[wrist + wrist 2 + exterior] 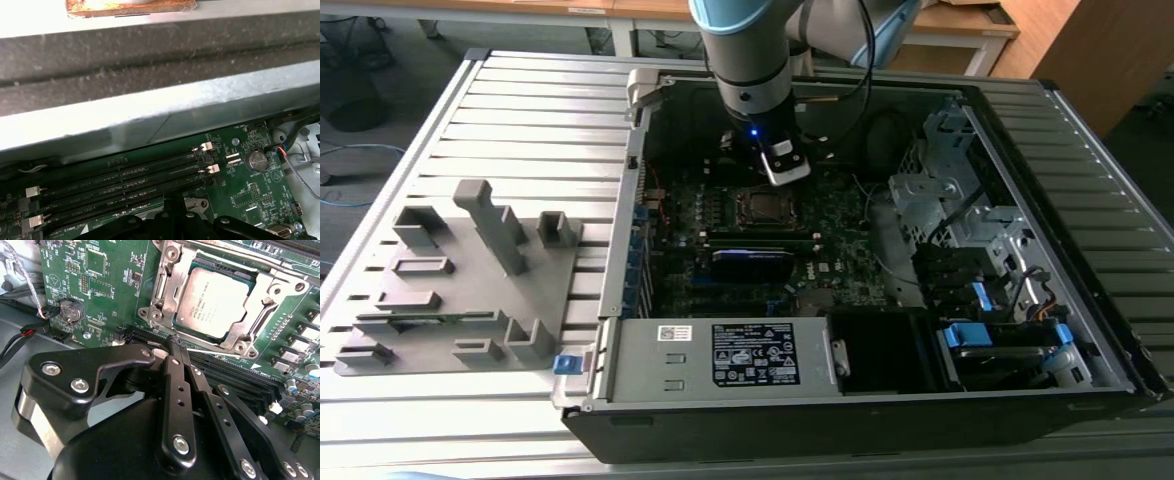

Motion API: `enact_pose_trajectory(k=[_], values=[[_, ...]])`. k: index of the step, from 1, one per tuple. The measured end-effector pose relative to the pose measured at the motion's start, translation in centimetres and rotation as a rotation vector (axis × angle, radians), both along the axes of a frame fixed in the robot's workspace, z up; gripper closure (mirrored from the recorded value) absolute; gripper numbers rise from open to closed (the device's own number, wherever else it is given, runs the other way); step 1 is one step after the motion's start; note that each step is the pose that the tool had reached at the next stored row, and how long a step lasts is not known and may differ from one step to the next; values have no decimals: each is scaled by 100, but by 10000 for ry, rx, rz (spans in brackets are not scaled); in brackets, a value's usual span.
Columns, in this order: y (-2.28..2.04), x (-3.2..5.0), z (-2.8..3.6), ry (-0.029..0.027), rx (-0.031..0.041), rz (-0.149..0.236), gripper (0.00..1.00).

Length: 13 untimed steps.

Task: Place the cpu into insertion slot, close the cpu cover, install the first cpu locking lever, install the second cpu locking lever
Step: 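Install the first cpu locking lever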

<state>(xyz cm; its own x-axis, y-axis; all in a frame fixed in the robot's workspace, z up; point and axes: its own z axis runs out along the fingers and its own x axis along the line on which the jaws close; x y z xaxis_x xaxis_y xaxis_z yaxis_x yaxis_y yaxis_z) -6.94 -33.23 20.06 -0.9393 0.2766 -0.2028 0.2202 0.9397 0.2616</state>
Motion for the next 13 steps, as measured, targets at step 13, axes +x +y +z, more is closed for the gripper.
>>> enact_pose_trajectory(k=[13], values=[[44, 0, 86, 3, -4, 0, 89]])
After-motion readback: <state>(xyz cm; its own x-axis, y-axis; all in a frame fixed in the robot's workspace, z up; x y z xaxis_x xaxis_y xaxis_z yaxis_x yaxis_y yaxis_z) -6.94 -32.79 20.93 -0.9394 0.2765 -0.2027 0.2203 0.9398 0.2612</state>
